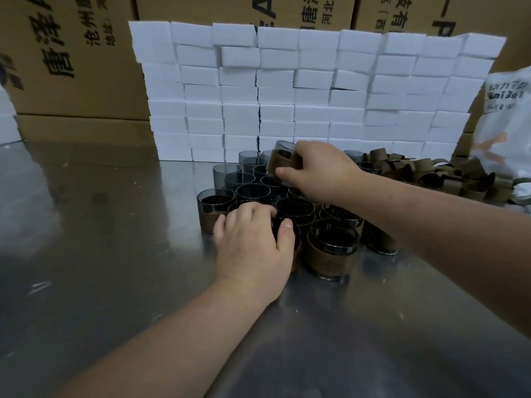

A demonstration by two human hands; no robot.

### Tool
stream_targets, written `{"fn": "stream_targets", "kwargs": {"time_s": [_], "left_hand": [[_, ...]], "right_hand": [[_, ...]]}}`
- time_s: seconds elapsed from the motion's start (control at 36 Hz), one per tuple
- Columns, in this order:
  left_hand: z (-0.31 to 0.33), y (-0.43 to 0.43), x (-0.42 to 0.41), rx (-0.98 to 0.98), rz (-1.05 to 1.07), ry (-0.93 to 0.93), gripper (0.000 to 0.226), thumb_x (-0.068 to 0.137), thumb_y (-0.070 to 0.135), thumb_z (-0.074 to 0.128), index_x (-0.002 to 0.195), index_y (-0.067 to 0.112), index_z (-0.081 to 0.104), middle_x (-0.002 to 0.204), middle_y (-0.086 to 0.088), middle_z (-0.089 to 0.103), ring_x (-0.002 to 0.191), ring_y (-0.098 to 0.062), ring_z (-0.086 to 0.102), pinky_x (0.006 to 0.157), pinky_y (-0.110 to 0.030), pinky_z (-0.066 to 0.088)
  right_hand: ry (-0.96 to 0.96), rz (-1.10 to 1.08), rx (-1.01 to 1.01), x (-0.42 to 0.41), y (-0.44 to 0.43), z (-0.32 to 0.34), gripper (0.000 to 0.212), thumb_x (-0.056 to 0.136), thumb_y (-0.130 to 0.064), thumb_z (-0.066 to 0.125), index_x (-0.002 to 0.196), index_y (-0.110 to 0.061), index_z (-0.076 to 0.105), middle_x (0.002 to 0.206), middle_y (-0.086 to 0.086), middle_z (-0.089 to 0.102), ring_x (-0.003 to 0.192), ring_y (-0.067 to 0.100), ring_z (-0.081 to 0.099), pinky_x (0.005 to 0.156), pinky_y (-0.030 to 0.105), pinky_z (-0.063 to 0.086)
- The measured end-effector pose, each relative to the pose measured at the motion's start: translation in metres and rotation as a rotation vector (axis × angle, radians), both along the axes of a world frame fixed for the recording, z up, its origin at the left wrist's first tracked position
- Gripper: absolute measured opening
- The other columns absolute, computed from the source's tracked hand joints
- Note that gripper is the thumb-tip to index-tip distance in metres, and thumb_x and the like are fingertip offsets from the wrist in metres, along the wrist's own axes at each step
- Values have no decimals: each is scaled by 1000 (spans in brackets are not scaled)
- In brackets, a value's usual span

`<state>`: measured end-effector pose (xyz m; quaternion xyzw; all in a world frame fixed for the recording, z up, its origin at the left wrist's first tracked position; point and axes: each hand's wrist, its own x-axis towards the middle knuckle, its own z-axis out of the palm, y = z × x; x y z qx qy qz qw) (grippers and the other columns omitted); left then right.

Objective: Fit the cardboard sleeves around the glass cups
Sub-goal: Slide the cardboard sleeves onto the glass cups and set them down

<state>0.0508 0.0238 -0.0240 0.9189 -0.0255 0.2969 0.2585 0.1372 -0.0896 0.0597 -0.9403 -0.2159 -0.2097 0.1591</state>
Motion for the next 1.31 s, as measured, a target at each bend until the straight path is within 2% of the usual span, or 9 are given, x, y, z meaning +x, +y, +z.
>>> {"fn": "stream_targets", "kwargs": {"time_s": [0.06, 0.19, 0.31, 0.44, 0.58, 0.78, 0.97, 1.08, 1.31], "left_hand": [[-1, 1, 1, -85, 9, -42, 43, 89, 40, 24, 111, 19, 55, 112, 6, 53, 113, -16, 43, 107, -38, 22], [-1, 4, 5, -399, 97, -144, 42, 77, 34, 28, 106, 13, 51, 101, 7, 40, 111, -21, 40, 97, -31, 23], [-2, 5, 9, -468, 142, -161, 39, 81, 32, 30, 107, 10, 50, 110, -1, 46, 115, -22, 37, 96, -30, 23], [-3, 11, 16, -604, 234, -28, 29, 93, 23, 38, 118, 13, 48, 129, -5, 45, 123, -22, 32, 99, -33, 21], [-2, 10, 19, -615, 235, 14, 31, 95, 26, 36, 121, 14, 47, 133, -4, 42, 125, -21, 30, 101, -33, 21], [-2, 11, 20, -609, 243, 24, 35, 94, 28, 35, 124, 13, 46, 136, -4, 39, 126, -21, 29, 101, -33, 21], [-2, 11, 20, -602, 237, 42, 38, 96, 30, 35, 129, 14, 43, 141, -4, 34, 129, -22, 28, 103, -35, 21], [-2, 11, 20, -598, 227, 51, 41, 96, 31, 33, 133, 15, 40, 146, -4, 29, 132, -21, 25, 106, -35, 19], [-2, 11, 21, -614, 212, 90, 47, 97, 35, 27, 141, 19, 32, 152, -3, 16, 137, -22, 18, 110, -39, 16]], "right_hand": [[17, -19, -44, 10, 1, -3, 23, 90, -41, 51, 83, -20, 45, 68, -7, 44, 64, 15, 45, 50, 27, 28], [100, -4, -34, 25, 3, -12, 18, 95, -30, 46, 86, -18, 55, 68, -4, 51, 61, 8, 47, 49, 24, 31], [119, 9, 26, 27, 5, -14, 25, 94, -30, 48, 87, -13, 64, 68, 1, 58, 62, 15, 54, 52, 22, 38], [77, 22, -59, 24, 12, -16, 31, 94, -34, 46, 95, -11, 67, 75, 3, 60, 73, 19, 54, 57, 28, 33], [110, 21, -90, 23, 10, -14, 30, 95, -34, 42, 99, -12, 64, 83, 4, 61, 80, 22, 56, 61, 28, 35], [176, 49, -79, 24, -3, -11, 23, 97, -30, 41, 87, -19, 58, 68, -5, 52, 63, 7, 48, 51, 23, 31], [212, 46, -122, 24, -8, -8, 29, 97, -31, 41, 80, -15, 58, 61, -2, 51, 56, 10, 48, 49, 26, 31], [207, 51, -148, 23, -9, -8, 30, 97, -31, 41, 74, -17, 55, 62, -2, 50, 57, 10, 46, 49, 26, 29], [200, 76, -160, 18, -11, -11, 26, 97, -33, 40, 80, -20, 54, 66, -3, 51, 61, 9, 46, 51, 26, 29]]}}
